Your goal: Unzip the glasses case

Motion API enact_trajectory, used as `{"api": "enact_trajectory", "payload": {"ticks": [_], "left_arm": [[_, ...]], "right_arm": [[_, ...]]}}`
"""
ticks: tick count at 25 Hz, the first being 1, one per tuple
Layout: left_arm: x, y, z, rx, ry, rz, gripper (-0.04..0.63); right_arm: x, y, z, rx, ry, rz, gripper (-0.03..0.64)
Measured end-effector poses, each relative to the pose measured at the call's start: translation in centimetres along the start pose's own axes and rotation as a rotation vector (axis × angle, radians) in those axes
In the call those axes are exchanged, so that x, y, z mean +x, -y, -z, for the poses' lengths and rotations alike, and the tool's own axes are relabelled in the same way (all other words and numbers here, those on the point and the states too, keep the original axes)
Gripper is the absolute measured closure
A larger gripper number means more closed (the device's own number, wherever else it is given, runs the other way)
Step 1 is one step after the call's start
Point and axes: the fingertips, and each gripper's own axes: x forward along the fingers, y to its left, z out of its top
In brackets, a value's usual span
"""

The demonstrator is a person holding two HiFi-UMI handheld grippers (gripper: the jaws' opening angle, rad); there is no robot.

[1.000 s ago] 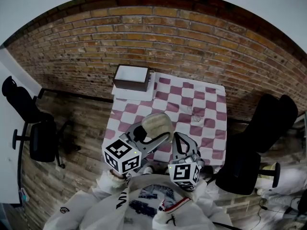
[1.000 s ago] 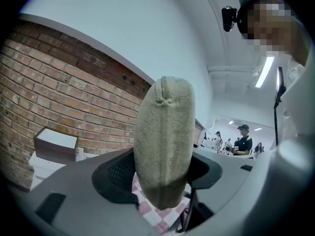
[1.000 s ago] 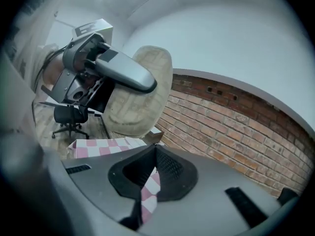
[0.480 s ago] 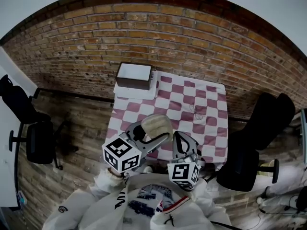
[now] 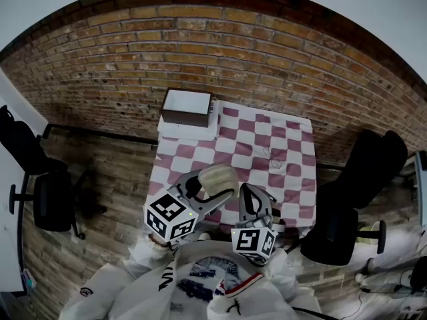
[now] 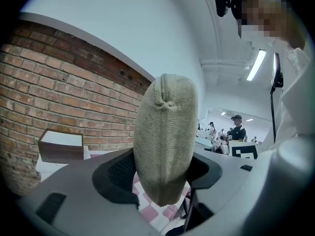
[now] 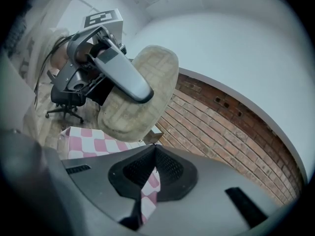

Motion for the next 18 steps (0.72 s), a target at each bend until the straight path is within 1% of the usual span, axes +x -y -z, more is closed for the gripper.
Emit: {"api": "enact_trajectory", "payload": {"ticks": [8,12,18], "left_arm": [[0.4,-0.5,1.0,0.026,-0.056,0.019,0.313],[0.7,-0.4,1.4,0.048,-0.080,0.029,0.313],[1.1,-0.2,2.2,0.086,-0.114,0.032,0.313]], "right_arm": [[0.3,0.3,-0.4,-0.048,-0.006,0.025,0.604],[0.4,0.5,-0.5,-0.079,-0.009,0.038,0.604],[0.4,0.9,-0.4,-0.094,-0.013,0.051,0.604]]}}
